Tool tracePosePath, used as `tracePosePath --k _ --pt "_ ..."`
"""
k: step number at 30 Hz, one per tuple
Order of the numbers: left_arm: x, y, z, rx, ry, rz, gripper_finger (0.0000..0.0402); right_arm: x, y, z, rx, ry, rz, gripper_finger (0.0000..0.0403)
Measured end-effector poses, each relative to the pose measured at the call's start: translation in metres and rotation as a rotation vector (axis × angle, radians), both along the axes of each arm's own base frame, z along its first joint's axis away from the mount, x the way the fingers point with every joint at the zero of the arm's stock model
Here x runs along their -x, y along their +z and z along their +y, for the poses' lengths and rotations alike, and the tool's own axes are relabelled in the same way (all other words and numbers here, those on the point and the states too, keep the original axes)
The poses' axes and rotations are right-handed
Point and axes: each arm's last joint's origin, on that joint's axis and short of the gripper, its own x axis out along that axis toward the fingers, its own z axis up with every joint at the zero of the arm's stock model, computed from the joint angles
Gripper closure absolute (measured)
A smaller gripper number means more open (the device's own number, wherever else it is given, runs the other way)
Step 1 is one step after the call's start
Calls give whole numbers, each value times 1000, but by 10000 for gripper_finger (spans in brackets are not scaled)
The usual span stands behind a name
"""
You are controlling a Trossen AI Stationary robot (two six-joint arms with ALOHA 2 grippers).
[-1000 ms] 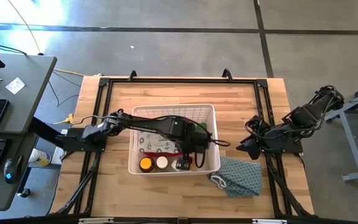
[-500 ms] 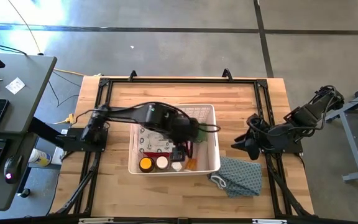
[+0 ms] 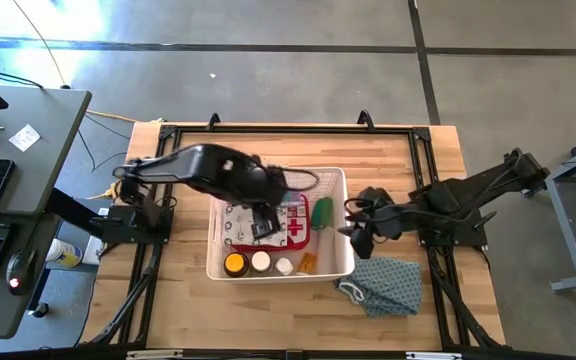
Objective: Pick & place medical supplies in basket/bin
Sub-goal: Return to Home Position
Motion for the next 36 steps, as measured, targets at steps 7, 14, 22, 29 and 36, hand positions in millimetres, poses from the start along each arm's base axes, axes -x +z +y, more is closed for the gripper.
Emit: tracePosePath --k 7,14,22,29,36 --pt "54 43 12 -1 105 -175 212 7 40 -3 54 48 -135 256" --pt "114 67 15 -118 174 -349 315 39 76 -14 127 -14 -327 311" --pt "167 30 7 -40 156 -602 368 81 92 -32 174 -103 -397 365" --pt "208 -39 19 102 151 -926 368 102 100 -43 163 -166 -462 400" --pt "266 -88 42 212 143 -1249 366 115 99 -51 143 -235 -460 395"
